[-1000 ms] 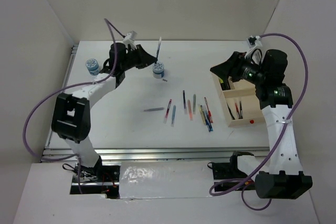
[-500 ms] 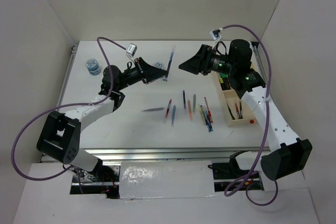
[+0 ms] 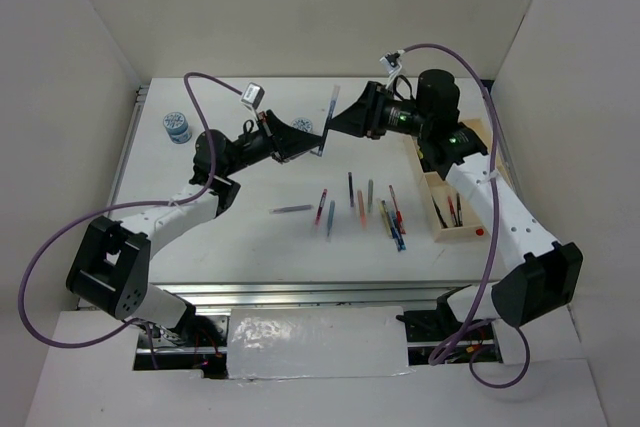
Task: Sort the stationery into containers
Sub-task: Place the pen in the storage box.
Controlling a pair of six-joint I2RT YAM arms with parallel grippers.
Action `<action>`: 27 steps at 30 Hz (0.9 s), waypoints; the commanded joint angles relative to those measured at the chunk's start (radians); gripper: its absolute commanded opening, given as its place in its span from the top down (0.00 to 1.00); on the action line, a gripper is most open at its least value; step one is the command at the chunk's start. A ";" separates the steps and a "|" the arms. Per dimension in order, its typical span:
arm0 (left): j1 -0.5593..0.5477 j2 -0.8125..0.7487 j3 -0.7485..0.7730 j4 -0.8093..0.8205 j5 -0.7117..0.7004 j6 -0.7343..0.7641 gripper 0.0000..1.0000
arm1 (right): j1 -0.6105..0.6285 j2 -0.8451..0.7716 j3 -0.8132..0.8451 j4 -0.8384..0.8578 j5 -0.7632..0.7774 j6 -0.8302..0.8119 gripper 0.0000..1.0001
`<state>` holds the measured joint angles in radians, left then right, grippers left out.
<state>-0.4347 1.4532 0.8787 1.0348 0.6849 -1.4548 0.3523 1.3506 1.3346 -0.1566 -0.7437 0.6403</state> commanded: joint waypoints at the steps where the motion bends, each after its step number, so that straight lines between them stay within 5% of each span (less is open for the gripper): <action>1: -0.007 -0.011 0.005 0.077 -0.007 -0.019 1.00 | 0.024 0.002 0.063 0.078 -0.011 0.005 0.48; 7: -0.013 -0.013 0.005 0.038 -0.005 0.010 1.00 | 0.028 0.016 0.058 0.109 -0.022 0.028 0.61; 14: -0.025 -0.010 0.017 0.002 0.007 0.042 0.98 | 0.025 0.013 0.049 0.112 -0.023 0.030 0.90; 17: -0.021 -0.013 0.034 -0.067 0.013 0.065 0.68 | 0.007 0.004 0.044 0.094 -0.011 0.021 1.00; 18: -0.016 -0.020 0.051 -0.103 0.019 0.094 0.45 | -0.004 -0.008 0.043 0.077 -0.008 0.016 1.00; 20: 0.007 -0.025 0.080 -0.285 0.028 0.187 0.29 | -0.058 -0.022 0.049 0.043 -0.017 -0.028 1.00; 22: 0.049 -0.022 0.140 -0.489 0.065 0.291 0.15 | -0.116 -0.048 0.063 -0.067 -0.039 -0.089 1.00; 25: 0.109 -0.037 0.198 -0.695 0.038 0.515 0.11 | -0.272 -0.082 0.103 -0.317 -0.059 -0.313 1.00; 26: 0.140 -0.043 0.204 -0.775 0.027 0.615 0.01 | -0.341 -0.084 0.144 -0.399 -0.048 -0.490 1.00; 27: 0.154 -0.056 0.226 -0.824 0.022 0.666 0.01 | -0.384 -0.084 0.165 -0.573 -0.036 -0.590 1.00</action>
<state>-0.3340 1.4490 1.0424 0.4587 0.7139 -1.0615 0.0723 1.3312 1.3987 -0.3908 -0.7780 0.3927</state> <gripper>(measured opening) 0.980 0.033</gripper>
